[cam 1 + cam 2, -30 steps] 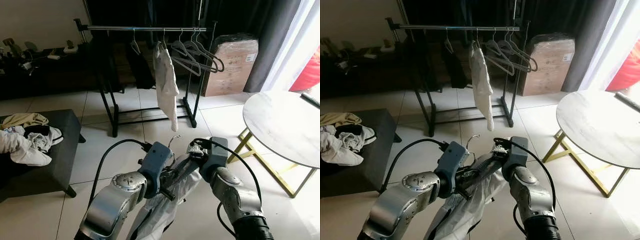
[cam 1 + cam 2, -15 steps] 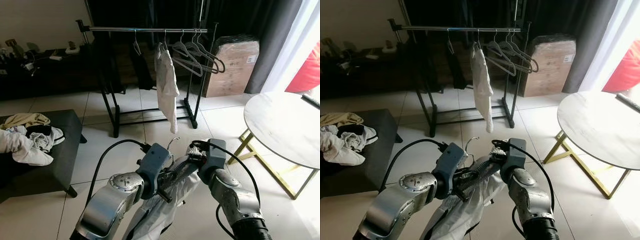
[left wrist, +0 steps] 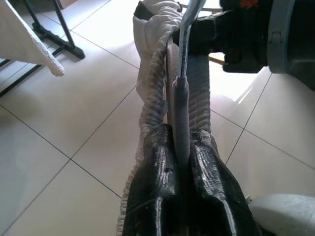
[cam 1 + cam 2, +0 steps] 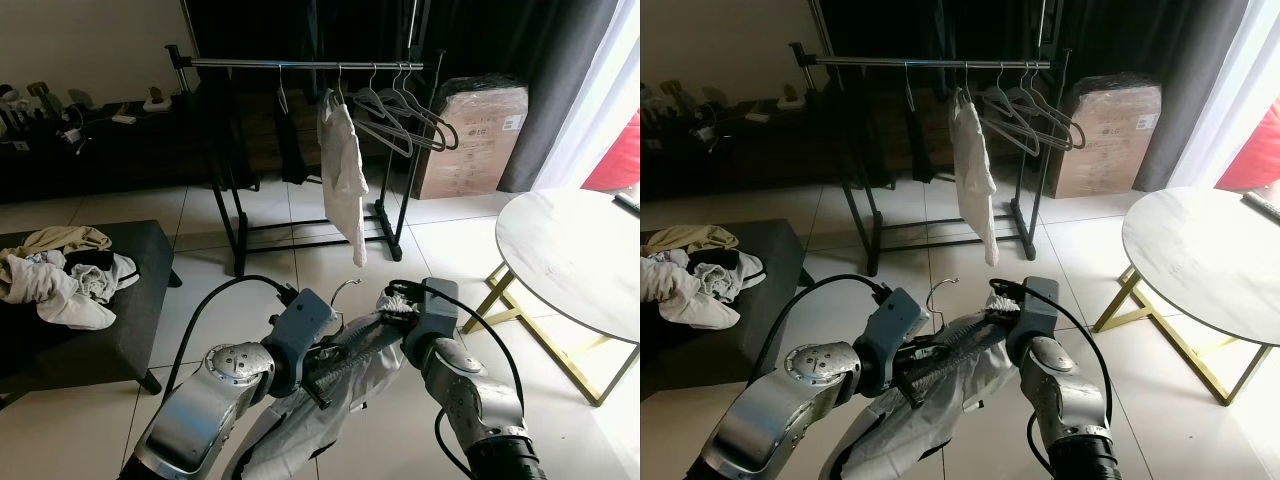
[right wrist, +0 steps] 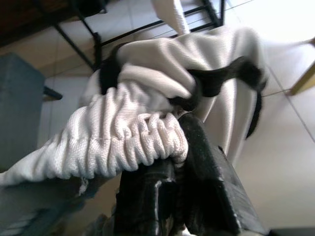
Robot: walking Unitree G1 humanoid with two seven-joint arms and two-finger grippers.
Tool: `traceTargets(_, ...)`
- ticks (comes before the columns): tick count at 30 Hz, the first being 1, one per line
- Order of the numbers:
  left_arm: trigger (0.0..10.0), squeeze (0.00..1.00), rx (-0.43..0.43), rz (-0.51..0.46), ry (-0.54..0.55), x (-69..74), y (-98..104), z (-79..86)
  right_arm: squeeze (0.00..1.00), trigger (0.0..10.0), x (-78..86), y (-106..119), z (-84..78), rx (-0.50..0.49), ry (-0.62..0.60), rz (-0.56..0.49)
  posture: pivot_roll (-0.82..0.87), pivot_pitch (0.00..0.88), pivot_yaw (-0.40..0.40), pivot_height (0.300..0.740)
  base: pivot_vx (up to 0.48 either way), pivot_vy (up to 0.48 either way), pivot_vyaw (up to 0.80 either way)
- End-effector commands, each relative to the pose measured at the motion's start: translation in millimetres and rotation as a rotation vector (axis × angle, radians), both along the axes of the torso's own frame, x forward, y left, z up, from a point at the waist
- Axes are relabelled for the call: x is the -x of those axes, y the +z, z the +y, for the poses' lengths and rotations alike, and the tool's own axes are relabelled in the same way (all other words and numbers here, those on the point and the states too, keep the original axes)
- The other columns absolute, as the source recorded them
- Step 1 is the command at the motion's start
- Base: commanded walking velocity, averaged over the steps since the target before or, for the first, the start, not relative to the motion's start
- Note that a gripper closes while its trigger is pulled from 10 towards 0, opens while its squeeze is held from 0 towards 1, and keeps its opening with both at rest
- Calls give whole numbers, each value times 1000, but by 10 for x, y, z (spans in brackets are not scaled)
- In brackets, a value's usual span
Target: Hang hanger
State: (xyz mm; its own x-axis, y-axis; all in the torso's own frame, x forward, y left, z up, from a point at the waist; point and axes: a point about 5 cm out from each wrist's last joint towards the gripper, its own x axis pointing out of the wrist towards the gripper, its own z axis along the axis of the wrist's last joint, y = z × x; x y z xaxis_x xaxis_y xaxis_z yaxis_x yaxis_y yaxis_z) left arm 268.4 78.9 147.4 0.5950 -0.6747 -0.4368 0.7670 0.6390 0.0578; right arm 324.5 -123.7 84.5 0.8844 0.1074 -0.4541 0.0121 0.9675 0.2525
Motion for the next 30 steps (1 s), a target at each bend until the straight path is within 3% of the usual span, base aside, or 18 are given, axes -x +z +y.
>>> traceTargets(1, 10000, 0, 10, 1, 11, -16, -5, 43, 0, 0, -8, -12, -165, 16, -88, -1, -47, 43, 19, 740, 0, 0, 0)
traceTargets(3, 10000, 0, 11, 3, -2, -6, -17, 45, 0, 0, -19, 3, -195, 17, -109, -7, -49, 51, 17, 740, 0, 0, 0)
traceTargets(7, 10000, 0, -6, -6, 13, -20, -68, 158, 0, 0, -44, 30, -424, 42, -231, -6, -49, 57, 18, 740, 0, 0, 0)
traceTargets(13, 10000, 0, -30, -26, -65, 30, -84, 331, 0, 0, -53, 57, -714, 62, -342, -8, -50, 64, 20, 740, 0, 0, 0)
traceTargets(15, 10000, 0, -28, -15, -142, 102, -99, 403, 0, 0, -49, 62, -808, 76, -373, -4, -55, 69, 22, 740, 0, 0, 0)
traceTargets(24, 10000, 0, -6, 15, -310, 288, -64, 530, 0, 0, -34, 35, -881, 86, -401, 10, -55, 72, 21, 740, 0, 0, 0)
traceTargets(26, 10000, 0, -35, 40, -357, 346, -87, 559, 0, 0, -44, 38, -856, 77, -387, 7, -53, 73, 21, 740, 0, 0, 0)
traceTargets(30, 10000, 0, -58, 21, -355, 339, -104, 590, 0, 0, -57, 31, -794, 73, -360, 11, -52, 73, 18, 740, 0, 0, 0)
